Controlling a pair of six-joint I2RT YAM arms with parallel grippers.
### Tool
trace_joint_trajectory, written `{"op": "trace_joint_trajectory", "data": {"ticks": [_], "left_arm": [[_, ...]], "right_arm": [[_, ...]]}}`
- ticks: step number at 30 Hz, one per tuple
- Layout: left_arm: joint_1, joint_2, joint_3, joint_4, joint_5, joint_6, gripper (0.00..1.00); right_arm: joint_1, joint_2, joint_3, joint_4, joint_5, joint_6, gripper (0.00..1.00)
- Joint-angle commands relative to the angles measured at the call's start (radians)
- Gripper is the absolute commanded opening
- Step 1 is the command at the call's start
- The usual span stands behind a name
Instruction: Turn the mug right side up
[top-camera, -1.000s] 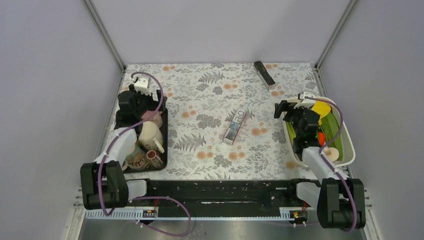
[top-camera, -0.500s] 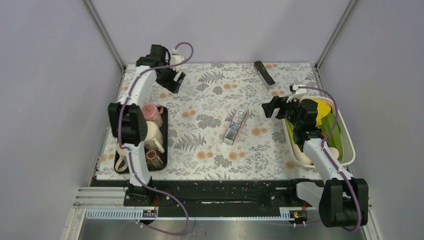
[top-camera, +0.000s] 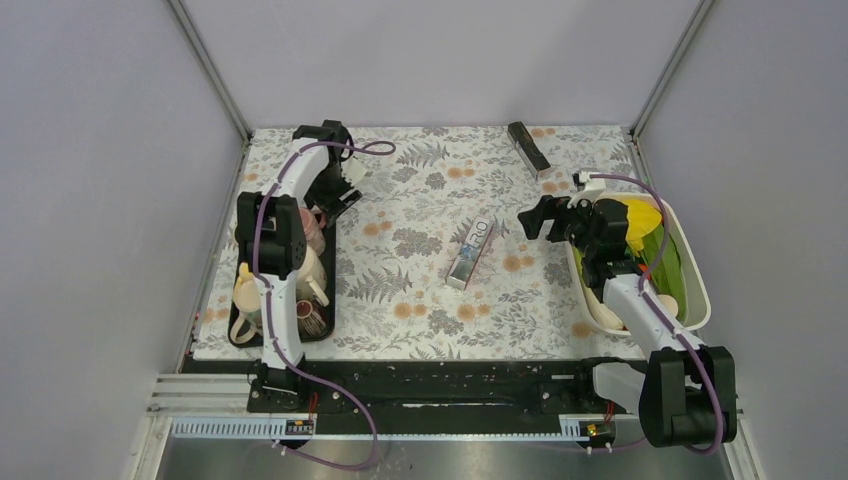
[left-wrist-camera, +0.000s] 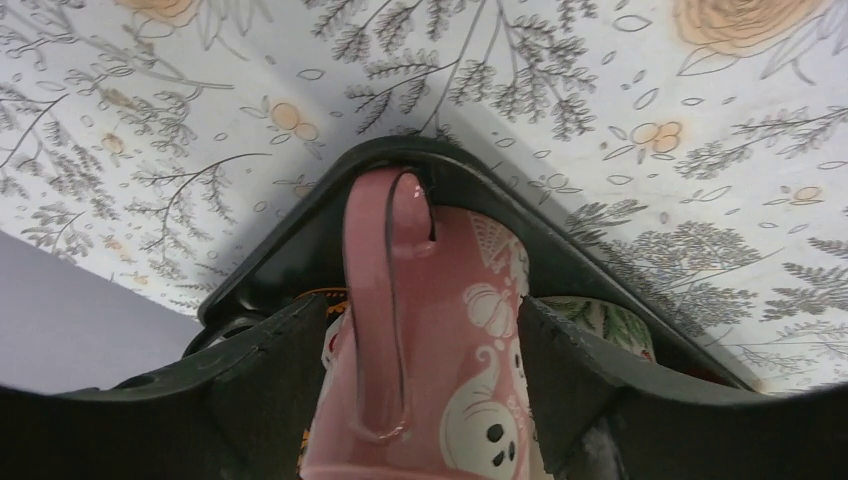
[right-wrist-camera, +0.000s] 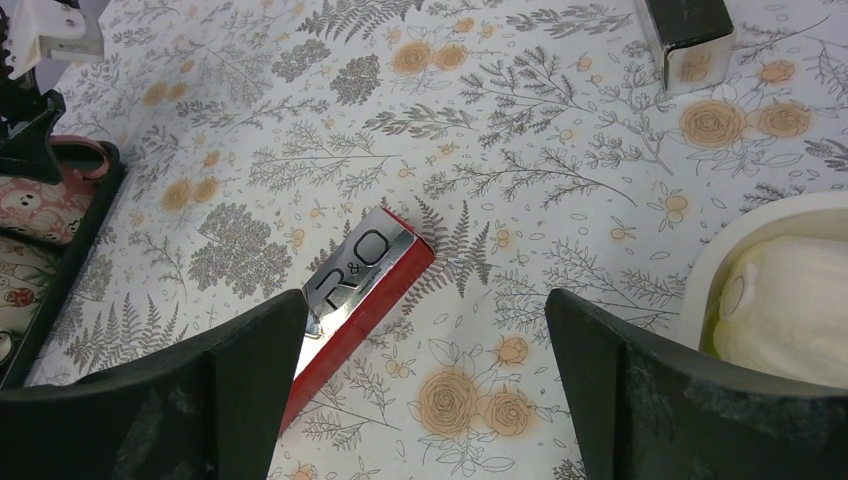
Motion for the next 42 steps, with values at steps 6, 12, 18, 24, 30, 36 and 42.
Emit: {"op": "trace_joint_trajectory", "data": {"ticks": [6, 12, 18, 24, 30, 36, 42], "left_arm": [[0.017, 0.028, 0.011, -0.036, -0.06, 0.029, 0.47], [0.018, 0.058, -0.005, -0.023, -0.059, 0.04, 0.39], [0.017, 0.025, -0.018, -0.022, 0.026, 0.037, 0.0], [0.016, -0.148, -0.037, 0.043, 0.159, -0.025, 0.0], [0.015, -0.341, -0.11, 0.196, 0.387, -0.158, 0.0], [0.003, -0.433, -0.171, 0.284, 0.479, -0.238, 0.0], [-0.015, -0.514, -0.192, 0.34, 0.713, -0.356, 0.0]], "right_arm": [[0.02, 0.017, 0.0, 0.043, -0.007, 0.003, 0.99], [0.023, 0.026, -0.001, 0.051, -0.009, 0.006, 0.99], [0.029, 0.01, -0.002, 0.048, -0.012, 0.004, 0.99], [0.102, 0.004, 0.043, 0.009, -0.073, -0.016, 0.99], [0.25, 0.036, 0.09, 0.143, -0.242, 0.103, 0.99], [0.439, 0.178, 0.167, 0.332, -0.235, 0.256, 0.99], [0.525, 0.491, 0.321, 0.713, -0.348, 0.572, 0.99]]}}
